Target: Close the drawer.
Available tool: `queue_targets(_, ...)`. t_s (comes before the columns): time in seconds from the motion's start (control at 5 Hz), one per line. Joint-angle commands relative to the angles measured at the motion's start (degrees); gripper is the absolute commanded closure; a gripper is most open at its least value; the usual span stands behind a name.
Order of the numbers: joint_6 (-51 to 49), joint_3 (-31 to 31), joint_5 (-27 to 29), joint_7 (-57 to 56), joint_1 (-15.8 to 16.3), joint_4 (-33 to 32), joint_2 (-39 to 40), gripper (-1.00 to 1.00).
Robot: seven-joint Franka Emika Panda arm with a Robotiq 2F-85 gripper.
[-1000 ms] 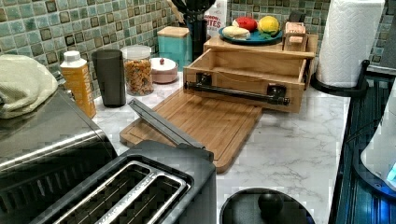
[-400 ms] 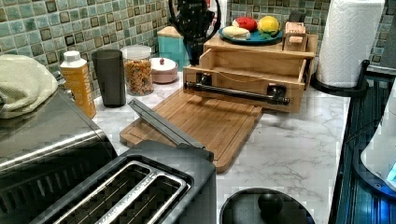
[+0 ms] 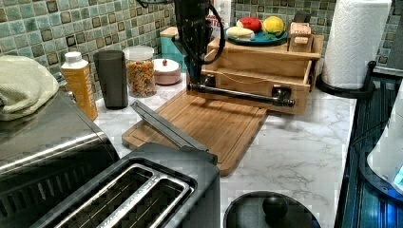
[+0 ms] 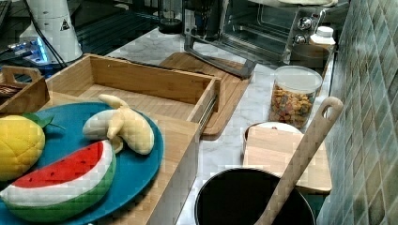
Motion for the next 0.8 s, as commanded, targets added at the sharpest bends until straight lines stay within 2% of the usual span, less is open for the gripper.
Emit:
queue_targets(0.2,8.29,-2.49,-10.13,-8.50,-2.53,-8.88,2.05,1.00)
queue_targets(0.4,6.51,-3.16,-12.25,-6.62,-2.33,-8.52,2.83,1.00)
queue_targets(0.8,9.15,-3.76,-14.34,-0.14,-2.01,-9.58,5.11,1.00)
